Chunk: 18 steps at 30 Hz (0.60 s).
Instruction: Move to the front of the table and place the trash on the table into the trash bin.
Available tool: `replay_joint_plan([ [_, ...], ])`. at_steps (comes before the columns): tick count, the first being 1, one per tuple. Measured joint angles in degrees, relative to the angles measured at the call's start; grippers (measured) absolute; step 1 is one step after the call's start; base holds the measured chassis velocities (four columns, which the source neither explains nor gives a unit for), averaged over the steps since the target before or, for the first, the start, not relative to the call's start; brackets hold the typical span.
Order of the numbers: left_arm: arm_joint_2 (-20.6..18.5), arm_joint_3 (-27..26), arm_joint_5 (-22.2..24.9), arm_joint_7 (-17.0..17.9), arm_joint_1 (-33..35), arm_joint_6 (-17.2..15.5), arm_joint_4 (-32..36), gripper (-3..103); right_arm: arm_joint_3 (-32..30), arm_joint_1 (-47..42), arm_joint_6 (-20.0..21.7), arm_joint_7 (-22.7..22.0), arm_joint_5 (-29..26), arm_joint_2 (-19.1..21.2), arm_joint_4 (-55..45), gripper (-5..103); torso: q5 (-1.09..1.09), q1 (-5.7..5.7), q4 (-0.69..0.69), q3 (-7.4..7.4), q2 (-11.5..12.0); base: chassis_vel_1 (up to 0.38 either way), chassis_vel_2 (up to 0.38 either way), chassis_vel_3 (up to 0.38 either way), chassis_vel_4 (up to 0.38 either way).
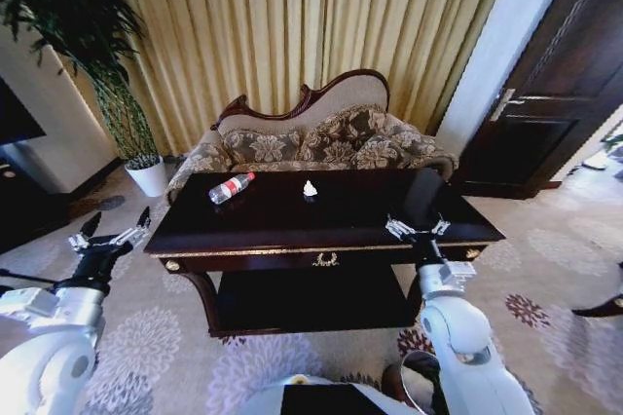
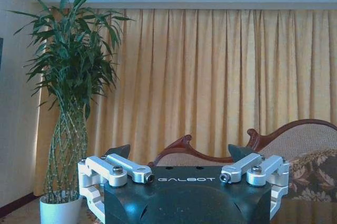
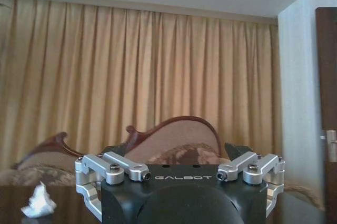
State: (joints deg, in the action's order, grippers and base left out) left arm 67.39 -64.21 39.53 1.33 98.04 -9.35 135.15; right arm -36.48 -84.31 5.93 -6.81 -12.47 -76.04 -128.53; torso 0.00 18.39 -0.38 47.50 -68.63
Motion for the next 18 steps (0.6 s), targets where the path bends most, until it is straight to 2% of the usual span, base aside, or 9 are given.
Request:
replay_joint_plan([
  [3, 0.02, -0.08, 0.2, 0.02, -0.03, 0.02, 0.04, 100, 0.7, 0.39, 2.21, 0.0, -2.18, 0.49, -2.2, 100, -0.01, 0.0, 0.0, 0.0, 0.0, -0.007, 0.025, 0.012, -0.028],
  [7, 0.01, -0.2, 0.6, 0.13, -0.17, -0.01, 0.6, 100, 1.1, 2.53, 5.76, 0.01, -6.22, 3.31, -3.55, 100, -0.01, -0.02, 0.01, -0.02, -0.02, 0.0, 0.0, 0.0, 0.0],
  [8, -0.05, -0.26, 0.81, 0.26, -0.29, -0.21, 0.93, 100, 0.73, 4.08, 7.8, 0.0, -9.17, 5.01, -3.55, 100, 0.01, -0.04, 0.01, -0.02, -0.03, 0.0, 0.0, 0.0, 0.0],
  [9, -0.05, -0.26, 0.81, 0.26, -0.29, -0.21, 0.93, 100, 0.73, 4.08, 7.8, 0.0, -9.17, 5.01, -3.55, 100, 0.01, -0.04, 0.01, -0.02, -0.03, 0.0, 0.0, 0.0, 0.0],
  [11, -0.04, -0.18, 0.88, 0.41, -0.4, -0.96, 1.5, 100, 0.06, 7.03, 11.96, -0.01, -14.88, 8.5, -3.39, 100, 0.02, -0.04, 0.0, -0.01, -0.02, 0.0, 0.0, 0.0, 0.0],
  [12, -0.04, -0.18, 0.88, 0.41, -0.4, -0.96, 1.5, 100, 0.06, 7.03, 11.96, -0.01, -14.88, 8.5, -3.39, 100, 0.02, -0.04, 0.0, -0.01, -0.02, 0.0, 0.0, 0.0, 0.0],
  [14, 0.23, 0.21, 0.55, 0.51, -0.29, -1.39, 2.09, 100, -0.1, 9.65, 16.17, 0.0, -19.3, 12.08, -2.9, 100, 0.01, -0.02, 0.01, -0.01, -0.02, 0.0, 0.0, 0.0, 0.0],
  [15, 0.23, 0.21, 0.55, 0.51, -0.29, -1.39, 2.09, 100, -0.1, 9.65, 16.17, 0.0, -19.3, 12.08, -2.9, 100, 0.01, -0.02, 0.01, -0.01, -0.02, 0.0, 0.0, 0.0, 0.0],
  [18, 0.74, 0.46, -0.01, 0.54, -0.05, -1.59, 2.4, 100, 0.19, 12.66, 19.82, 0.0, -22.3, 14.78, -1.48, 100, 0.0, -0.02, 0.0, 0.0, -0.01, 0.0, 0.0, 0.0, 0.0],
])
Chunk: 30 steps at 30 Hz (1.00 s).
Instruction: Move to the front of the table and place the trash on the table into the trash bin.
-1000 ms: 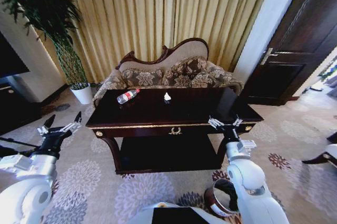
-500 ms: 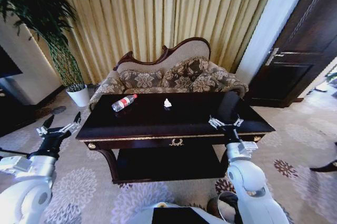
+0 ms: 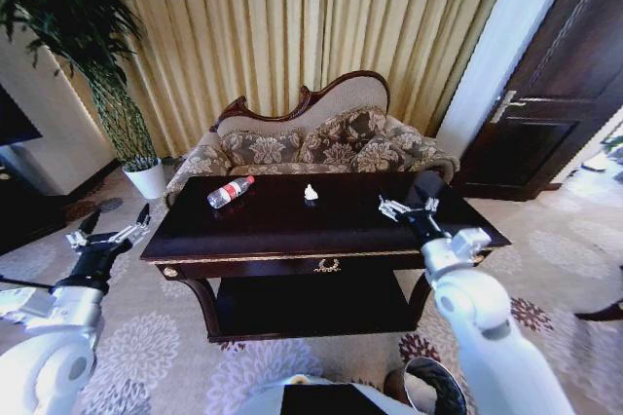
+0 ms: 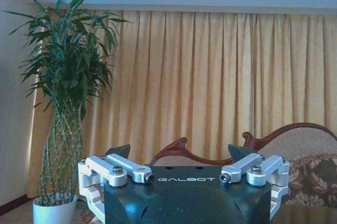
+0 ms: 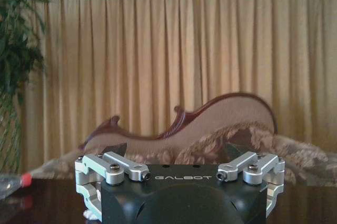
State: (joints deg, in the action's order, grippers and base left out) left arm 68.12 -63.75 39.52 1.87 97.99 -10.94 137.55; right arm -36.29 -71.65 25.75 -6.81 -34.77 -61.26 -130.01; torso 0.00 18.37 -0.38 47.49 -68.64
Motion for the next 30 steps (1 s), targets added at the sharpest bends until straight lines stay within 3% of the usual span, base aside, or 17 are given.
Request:
replay_joint_plan([
  [12, 3.58, -0.97, -2.38, 1.12, 1.01, -0.2, -0.76, 100, 7.96, 15.46, 1.02, -0.01, -4.98, 4.24, 13.24, 100, 0.0, 0.0, 0.01, 0.0, 0.01, 0.0, 0.0, 0.0, 0.0],
  [22, 6.92, 0.6, -5.23, 1.82, 1.49, -1.81, 1.52, 100, 22.52, 27.11, 1.72, 0.0, -4.17, 4.69, 20.8, 100, 0.01, 0.0, 0.0, 0.0, 0.0, 0.0, 0.0, 0.0, 0.0],
  [30, 8.84, -1.18, -7.35, 1.68, 4.85, -0.86, 3.03, 100, 33.96, 40.85, 11.59, 0.01, -6.49, 2.97, 27.11, 100, -0.01, 0.0, 0.03, 0.0, 0.0, 0.0, 0.0, 0.0, 0.0],
])
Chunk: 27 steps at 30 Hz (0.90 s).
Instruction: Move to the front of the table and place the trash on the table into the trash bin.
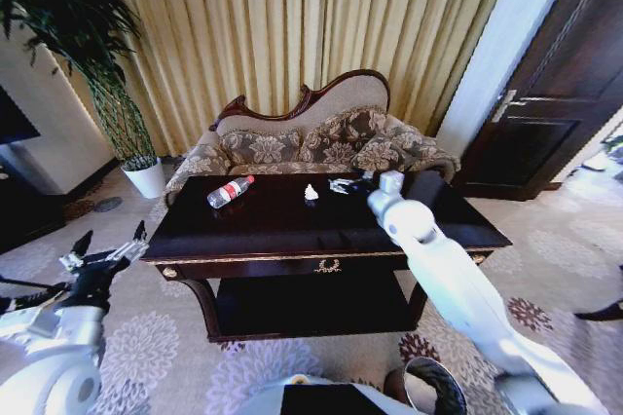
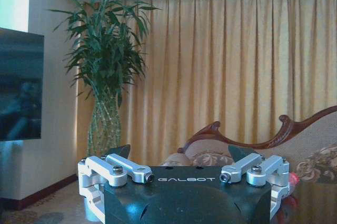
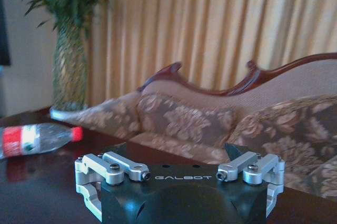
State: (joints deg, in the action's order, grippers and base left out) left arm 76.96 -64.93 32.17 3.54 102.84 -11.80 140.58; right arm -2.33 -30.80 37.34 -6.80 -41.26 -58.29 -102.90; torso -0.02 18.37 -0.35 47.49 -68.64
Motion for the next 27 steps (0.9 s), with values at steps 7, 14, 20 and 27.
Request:
replay_joint_plan([
  [7, 0.22, 0.16, -0.32, 0.0, -0.1, 0.11, 0.4, 100, 5.14, 6.13, 4.02, 0.0, -2.28, 0.19, 2.52, 100, 0.01, 0.0, -0.04, 0.0, 0.0, 0.0, 0.0, 0.0, 0.0],
  [14, 0.67, 1.27, -0.96, 0.02, -1.4, 0.08, -0.95, 100, 9.99, 8.85, 4.06, 0.0, -3.91, -2.09, 7.32, 100, 0.01, 0.0, -0.03, 0.0, 0.01, 0.0, 0.0, 0.0, 0.0],
  [20, 1.44, 1.57, -1.3, -0.11, -1.62, 0.09, -2.05, 100, 12.97, 7.82, 3.96, 0.0, -4.64, -3.7, 8.16, 100, 0.01, 0.0, -0.03, 0.0, 0.01, 0.0, 0.0, 0.0, 0.0],
  [27, 1.44, 1.14, -1.21, -0.21, -1.09, 0.41, -1.87, 100, 13.86, 9.15, 3.78, 0.0, -3.54, -6.85, 12.53, 100, 0.02, 0.0, -0.02, 0.0, 0.0, 0.0, 0.0, 0.0, 0.0],
])
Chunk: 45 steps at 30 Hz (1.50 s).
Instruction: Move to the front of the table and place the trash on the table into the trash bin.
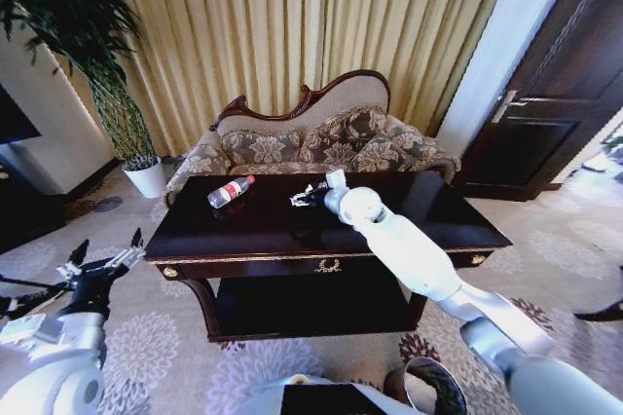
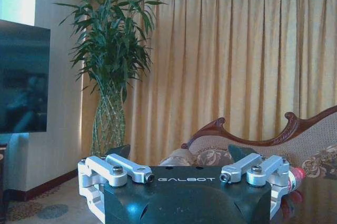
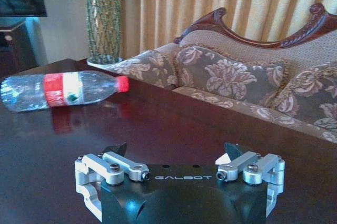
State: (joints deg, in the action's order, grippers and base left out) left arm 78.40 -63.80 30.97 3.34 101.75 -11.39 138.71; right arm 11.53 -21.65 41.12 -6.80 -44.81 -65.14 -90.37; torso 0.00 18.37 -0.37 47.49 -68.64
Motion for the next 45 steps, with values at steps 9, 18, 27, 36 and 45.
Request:
replay_joint_plan([
  [9, 0.82, -0.14, 0.05, -0.31, 0.27, 0.51, 0.07, 100, -0.01, 2.64, -0.27, 0.0, 1.36, 0.12, 4.83, 100, 0.0, 0.0, 0.0, 0.0, 0.0, 0.0, 0.0, 0.0, 0.0],
  [18, 1.13, -0.03, -0.06, -0.6, 0.24, 0.73, 0.24, 100, 0.74, 3.63, -0.36, 0.0, 1.81, 0.6, 7.42, 100, 0.0, 0.0, -0.01, 0.0, 0.0, 0.0, 0.0, 0.0, 0.0],
  [27, 1.17, -0.34, -0.05, -0.61, 0.51, 0.98, 0.21, 100, 1.64, 2.73, -0.34, 0.0, 2.04, -0.27, 7.93, 100, 0.0, 0.0, 0.0, 0.0, 0.0, 0.0, 0.0, 0.0, 0.0],
  [36, 1.07, -0.39, -0.01, -0.64, 0.59, 1.05, 0.28, 100, 1.13, 1.73, -0.61, 0.0, 2.92, 0.23, 8.35, 66, 0.0, 0.0, -0.02, 0.0, 0.0, 0.0, 0.0, 0.0, 0.0],
  [45, 1.17, -0.36, -0.01, -0.66, 0.8, 1.09, 0.51, 100, 0.56, 1.18, -1.58, 0.0, 3.03, 0.8, 7.93, 38, 0.0, 0.0, -0.01, 0.0, -0.01, 0.0, 0.0, 0.0, 0.0],
])
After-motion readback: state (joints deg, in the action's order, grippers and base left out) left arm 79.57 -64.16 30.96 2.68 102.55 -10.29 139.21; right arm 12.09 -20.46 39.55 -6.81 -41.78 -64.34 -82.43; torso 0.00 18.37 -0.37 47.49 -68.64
